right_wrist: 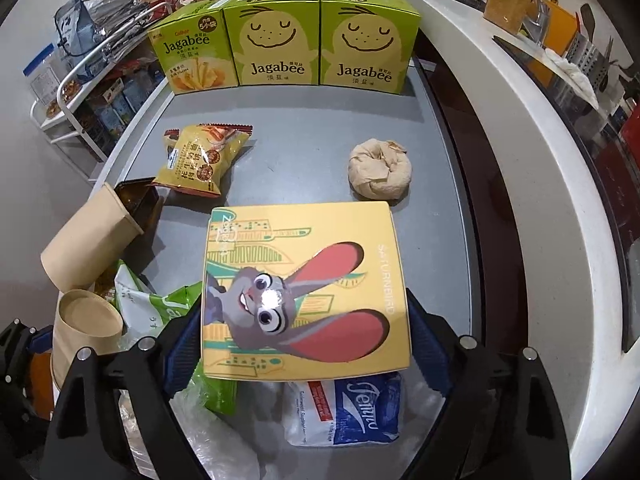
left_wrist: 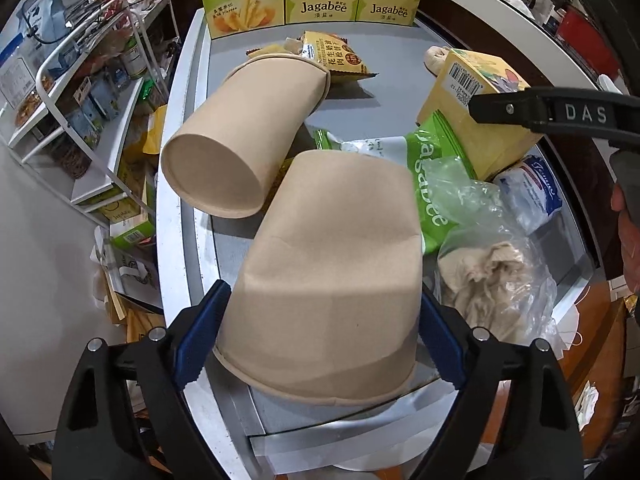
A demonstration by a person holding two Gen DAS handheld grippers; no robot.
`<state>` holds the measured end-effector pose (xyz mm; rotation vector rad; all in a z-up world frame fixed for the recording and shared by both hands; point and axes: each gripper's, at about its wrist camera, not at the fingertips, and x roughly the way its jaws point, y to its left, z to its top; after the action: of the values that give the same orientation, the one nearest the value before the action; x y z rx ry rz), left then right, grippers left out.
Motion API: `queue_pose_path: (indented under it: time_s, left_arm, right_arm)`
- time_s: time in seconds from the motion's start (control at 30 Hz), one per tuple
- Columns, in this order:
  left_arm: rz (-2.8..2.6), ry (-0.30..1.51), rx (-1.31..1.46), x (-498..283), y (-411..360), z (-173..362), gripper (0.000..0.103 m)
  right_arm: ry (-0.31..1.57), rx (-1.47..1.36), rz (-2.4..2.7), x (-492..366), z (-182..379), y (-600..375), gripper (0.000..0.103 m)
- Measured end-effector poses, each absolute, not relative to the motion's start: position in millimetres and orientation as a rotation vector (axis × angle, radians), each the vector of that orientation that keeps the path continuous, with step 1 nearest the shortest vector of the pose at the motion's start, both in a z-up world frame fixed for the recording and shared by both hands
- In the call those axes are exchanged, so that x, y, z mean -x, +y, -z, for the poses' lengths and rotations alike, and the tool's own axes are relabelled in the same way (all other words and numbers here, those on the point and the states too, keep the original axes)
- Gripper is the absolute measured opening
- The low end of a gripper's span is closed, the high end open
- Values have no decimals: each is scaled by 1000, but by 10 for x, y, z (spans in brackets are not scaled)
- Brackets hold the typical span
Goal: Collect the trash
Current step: 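Grasp the tan paper cup with left tool while right tool grasps the yellow rabbit box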
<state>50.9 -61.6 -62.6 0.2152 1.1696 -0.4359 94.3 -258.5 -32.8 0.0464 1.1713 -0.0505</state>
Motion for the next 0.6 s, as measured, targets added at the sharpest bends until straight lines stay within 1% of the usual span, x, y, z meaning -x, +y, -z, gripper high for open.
queue_pose_path:
  time_s: [0.37, 0.6]
  left_arm:
    - [452, 1128, -123, -493, -488, 340, 89]
    - [428, 1064, -121, -381, -411, 73, 89]
  right_arm:
    - [1085, -158, 43, -886, 7, -2764, 86]
    - [1013, -192, -4, -660, -360, -2784, 86]
